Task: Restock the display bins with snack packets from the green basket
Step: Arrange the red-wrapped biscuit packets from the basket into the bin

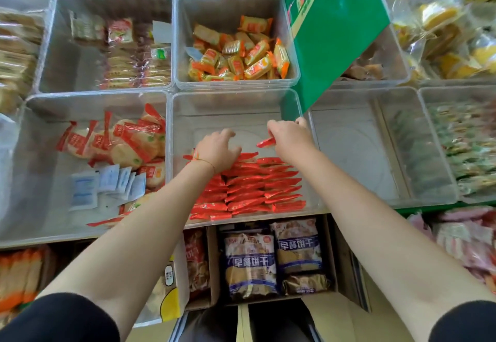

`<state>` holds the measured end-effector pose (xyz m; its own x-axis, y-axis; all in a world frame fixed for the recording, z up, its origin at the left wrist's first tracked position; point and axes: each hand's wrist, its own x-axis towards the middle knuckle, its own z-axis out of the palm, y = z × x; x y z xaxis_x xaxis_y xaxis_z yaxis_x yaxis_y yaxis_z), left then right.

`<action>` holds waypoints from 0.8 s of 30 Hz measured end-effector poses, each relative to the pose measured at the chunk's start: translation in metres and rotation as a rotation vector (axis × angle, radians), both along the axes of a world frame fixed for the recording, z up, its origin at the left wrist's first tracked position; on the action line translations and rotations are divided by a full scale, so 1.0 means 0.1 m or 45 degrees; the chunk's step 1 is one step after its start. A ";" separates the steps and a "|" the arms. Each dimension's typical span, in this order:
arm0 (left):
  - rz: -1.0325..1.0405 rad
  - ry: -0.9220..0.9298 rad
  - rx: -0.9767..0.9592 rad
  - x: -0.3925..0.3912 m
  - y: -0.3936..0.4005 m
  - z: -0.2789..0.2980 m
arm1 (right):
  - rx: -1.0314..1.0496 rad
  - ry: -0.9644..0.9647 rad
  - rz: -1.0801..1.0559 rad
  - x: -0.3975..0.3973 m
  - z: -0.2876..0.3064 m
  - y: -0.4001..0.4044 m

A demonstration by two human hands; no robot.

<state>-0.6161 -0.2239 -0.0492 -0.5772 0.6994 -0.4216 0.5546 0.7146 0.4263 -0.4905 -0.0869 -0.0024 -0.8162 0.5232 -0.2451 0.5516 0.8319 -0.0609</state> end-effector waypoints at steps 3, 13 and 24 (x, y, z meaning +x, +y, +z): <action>-0.196 -0.005 -0.378 -0.01 -0.03 -0.10 | 0.095 -0.206 0.097 0.04 -0.04 -0.10; -0.198 0.134 -0.223 0.18 -0.19 -0.09 | -0.234 -0.193 -0.049 0.15 -0.12 -0.15; -0.101 0.070 0.688 2.04 -0.11 0.57 | -0.480 0.837 -0.599 1.91 -0.03 -0.77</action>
<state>-0.4126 -0.2352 0.0074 -0.5251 0.8501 0.0387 0.6293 0.3573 0.6902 -0.2998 -0.1643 -0.0051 -0.5737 0.8186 -0.0265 0.5879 0.3890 -0.7092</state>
